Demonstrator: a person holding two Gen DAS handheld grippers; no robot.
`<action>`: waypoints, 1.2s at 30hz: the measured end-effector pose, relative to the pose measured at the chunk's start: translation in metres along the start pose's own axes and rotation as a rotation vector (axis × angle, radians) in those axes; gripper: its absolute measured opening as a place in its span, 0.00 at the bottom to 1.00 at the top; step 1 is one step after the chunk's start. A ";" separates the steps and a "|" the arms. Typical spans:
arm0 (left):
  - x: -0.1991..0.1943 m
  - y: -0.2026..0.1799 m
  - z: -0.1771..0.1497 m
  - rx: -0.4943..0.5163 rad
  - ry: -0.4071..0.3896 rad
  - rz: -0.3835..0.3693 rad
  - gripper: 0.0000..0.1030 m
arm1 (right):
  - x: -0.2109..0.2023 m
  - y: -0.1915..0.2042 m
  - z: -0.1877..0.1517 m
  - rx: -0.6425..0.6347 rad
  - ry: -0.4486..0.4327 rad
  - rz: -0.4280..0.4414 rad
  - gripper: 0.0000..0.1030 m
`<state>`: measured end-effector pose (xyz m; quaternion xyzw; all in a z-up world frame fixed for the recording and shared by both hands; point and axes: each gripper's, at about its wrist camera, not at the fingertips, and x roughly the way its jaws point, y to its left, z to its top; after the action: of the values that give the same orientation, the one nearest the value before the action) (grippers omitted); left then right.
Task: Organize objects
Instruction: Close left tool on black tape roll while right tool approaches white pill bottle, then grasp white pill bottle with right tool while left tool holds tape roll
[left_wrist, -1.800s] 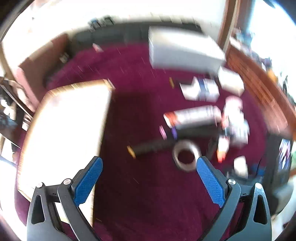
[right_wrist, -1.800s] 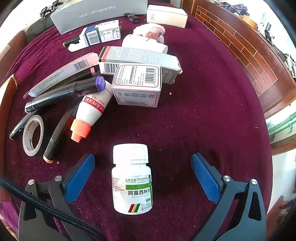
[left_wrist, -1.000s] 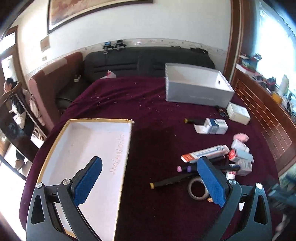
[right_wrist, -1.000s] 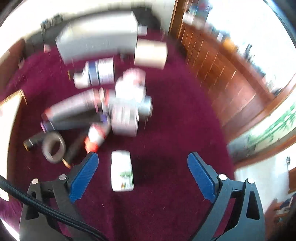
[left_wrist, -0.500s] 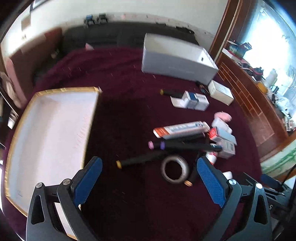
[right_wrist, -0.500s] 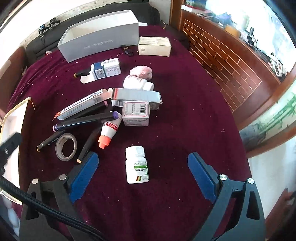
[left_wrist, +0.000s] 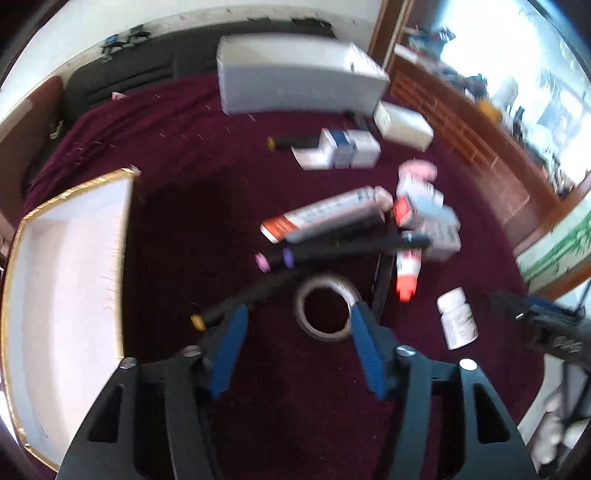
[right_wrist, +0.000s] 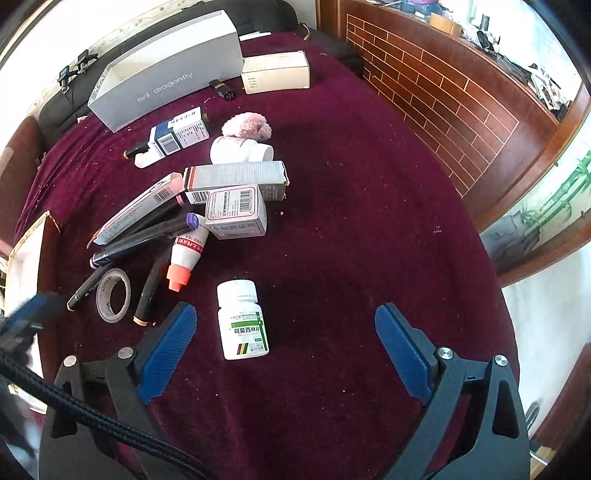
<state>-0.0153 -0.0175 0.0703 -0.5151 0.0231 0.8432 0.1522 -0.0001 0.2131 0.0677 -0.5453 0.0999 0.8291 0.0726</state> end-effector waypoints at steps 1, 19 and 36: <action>0.008 -0.003 -0.001 0.001 0.014 -0.001 0.47 | -0.001 0.000 0.000 -0.004 -0.003 0.003 0.96; 0.059 -0.037 -0.004 0.052 0.014 0.109 0.40 | -0.003 -0.010 -0.006 -0.030 -0.004 -0.004 0.96; 0.000 0.019 -0.035 -0.148 -0.001 -0.008 0.04 | 0.017 -0.001 -0.010 -0.089 0.055 0.036 0.96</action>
<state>0.0097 -0.0421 0.0514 -0.5248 -0.0411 0.8421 0.1170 0.0023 0.2113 0.0485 -0.5685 0.0749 0.8187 0.0307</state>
